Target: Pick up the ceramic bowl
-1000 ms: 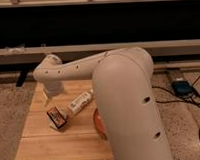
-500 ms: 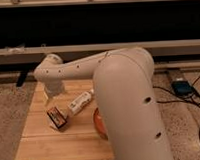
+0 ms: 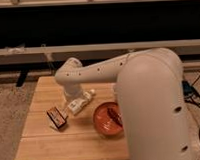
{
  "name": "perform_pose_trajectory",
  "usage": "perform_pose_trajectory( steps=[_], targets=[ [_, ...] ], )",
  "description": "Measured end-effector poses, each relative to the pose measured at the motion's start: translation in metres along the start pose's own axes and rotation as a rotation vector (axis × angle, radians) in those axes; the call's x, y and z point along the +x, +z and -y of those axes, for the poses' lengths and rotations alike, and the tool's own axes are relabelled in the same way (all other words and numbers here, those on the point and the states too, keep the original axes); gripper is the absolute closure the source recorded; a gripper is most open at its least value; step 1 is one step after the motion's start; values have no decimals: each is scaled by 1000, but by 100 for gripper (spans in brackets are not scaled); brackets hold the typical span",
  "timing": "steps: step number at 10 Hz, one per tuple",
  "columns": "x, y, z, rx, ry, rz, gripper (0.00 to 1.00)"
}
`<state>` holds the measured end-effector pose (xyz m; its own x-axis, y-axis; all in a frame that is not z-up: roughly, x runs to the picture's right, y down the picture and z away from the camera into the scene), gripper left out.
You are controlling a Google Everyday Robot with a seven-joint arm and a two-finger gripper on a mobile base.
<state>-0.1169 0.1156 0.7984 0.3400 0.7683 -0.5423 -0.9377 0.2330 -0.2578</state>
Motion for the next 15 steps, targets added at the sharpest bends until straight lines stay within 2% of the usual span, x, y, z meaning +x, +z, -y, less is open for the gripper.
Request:
perform_pose_trajectory(
  steps=[2,4,7,8,12,14,15],
  targets=[
    [29,10,27,24,69,-34,20],
    [60,37,51,59,153,-87,20],
    [80,64,60,88,229,-142,21],
    [84,68,62,94,243,-159,25],
    [95,75,67,90,292,-204,67],
    [96,72,66,90,297,-209,88],
    [96,67,65,90,298,-207,95]
  ],
)
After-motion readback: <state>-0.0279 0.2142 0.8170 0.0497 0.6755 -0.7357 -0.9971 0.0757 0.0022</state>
